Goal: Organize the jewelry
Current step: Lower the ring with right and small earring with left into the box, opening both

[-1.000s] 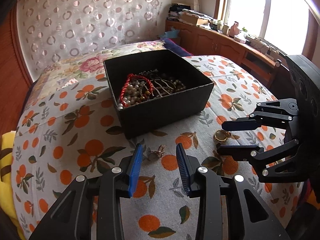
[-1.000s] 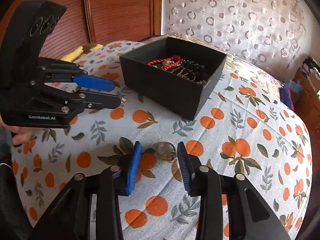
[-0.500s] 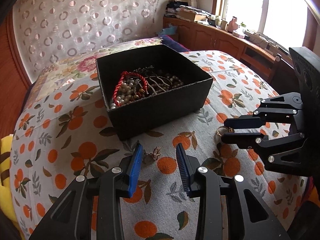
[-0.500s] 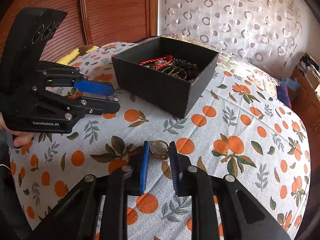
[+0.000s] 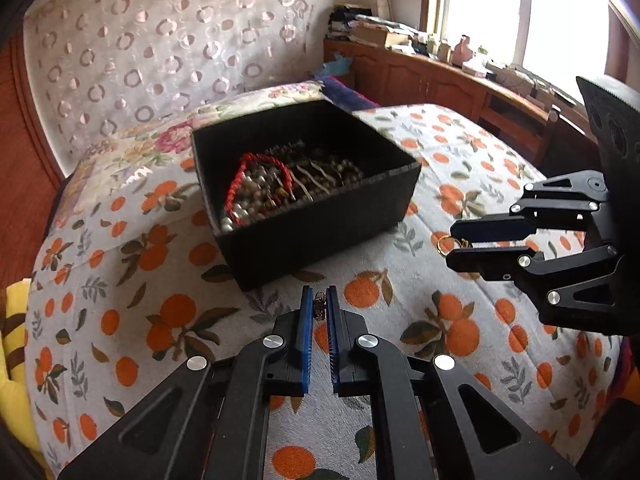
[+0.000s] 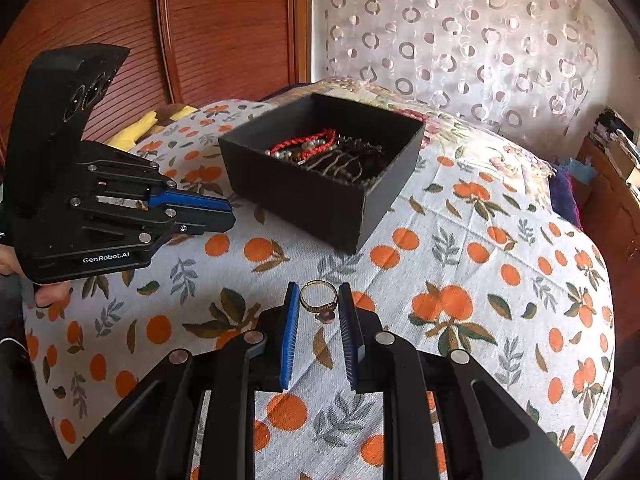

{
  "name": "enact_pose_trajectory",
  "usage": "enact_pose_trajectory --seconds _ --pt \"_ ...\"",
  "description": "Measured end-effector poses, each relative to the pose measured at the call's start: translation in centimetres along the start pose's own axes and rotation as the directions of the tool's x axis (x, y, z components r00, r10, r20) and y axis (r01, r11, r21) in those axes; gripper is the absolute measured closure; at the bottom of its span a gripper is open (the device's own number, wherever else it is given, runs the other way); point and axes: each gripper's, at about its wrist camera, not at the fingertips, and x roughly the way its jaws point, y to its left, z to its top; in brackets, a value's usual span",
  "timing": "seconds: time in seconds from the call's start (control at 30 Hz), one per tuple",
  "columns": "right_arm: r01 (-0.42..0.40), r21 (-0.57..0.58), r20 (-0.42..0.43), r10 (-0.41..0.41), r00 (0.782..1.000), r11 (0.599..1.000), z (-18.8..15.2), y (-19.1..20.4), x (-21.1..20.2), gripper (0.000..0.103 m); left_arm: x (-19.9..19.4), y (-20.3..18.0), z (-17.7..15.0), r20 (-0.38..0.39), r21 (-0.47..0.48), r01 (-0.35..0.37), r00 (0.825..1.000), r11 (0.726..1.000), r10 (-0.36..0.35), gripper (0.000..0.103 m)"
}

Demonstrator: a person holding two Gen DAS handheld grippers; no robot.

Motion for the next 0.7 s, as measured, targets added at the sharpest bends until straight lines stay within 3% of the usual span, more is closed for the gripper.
enact_pose_trajectory --seconds 0.33,0.7 --pt "-0.004 0.018 0.114 0.002 0.993 1.0 3.5 -0.4 -1.8 0.081 -3.3 2.0 2.6 0.105 -0.057 -0.001 0.994 0.998 0.007 0.097" --pt "-0.013 0.055 0.141 0.006 0.99 0.998 6.5 -1.7 0.0 0.081 -3.0 3.8 5.4 0.158 -0.108 -0.021 0.987 0.994 0.038 0.097"
